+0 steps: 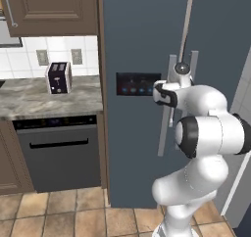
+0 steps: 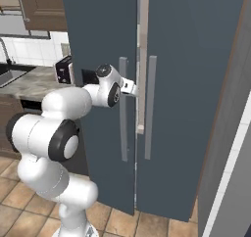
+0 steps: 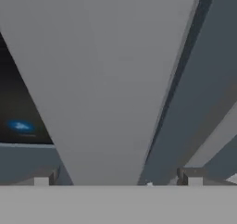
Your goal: Store the hot dog in the freezer for long-term storage. Close the freezer door after placing the cooked food.
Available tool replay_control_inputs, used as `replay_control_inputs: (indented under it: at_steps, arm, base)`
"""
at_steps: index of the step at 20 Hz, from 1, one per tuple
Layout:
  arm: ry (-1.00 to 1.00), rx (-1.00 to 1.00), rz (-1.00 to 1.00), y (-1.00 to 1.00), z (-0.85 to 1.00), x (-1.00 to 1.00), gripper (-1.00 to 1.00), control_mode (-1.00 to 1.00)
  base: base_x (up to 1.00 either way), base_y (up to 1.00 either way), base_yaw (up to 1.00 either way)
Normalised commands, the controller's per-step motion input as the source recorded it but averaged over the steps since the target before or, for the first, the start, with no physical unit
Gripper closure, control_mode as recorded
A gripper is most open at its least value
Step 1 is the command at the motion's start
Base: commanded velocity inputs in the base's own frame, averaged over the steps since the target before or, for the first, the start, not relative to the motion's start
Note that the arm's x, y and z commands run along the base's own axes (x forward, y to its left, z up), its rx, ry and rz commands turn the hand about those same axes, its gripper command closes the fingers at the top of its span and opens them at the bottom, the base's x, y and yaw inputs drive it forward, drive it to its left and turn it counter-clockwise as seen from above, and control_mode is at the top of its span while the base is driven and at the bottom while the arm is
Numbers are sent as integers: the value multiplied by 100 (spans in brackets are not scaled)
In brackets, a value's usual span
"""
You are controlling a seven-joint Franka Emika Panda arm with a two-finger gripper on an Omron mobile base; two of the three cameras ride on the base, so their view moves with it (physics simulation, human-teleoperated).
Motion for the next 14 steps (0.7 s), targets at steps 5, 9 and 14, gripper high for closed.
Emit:
replay_control_inputs:
  at_steps: [5, 9, 14]
  arm:
    - [-2, 0, 3, -8, 2, 49, -100, -100]
    - [-10, 0, 0, 0, 0, 39, -100, -100]
    - [-15, -2, 0, 0, 0, 26, -100, -100]
  base:
    - [0, 0, 0]
    - [0, 0, 0]
    - [0, 0, 0]
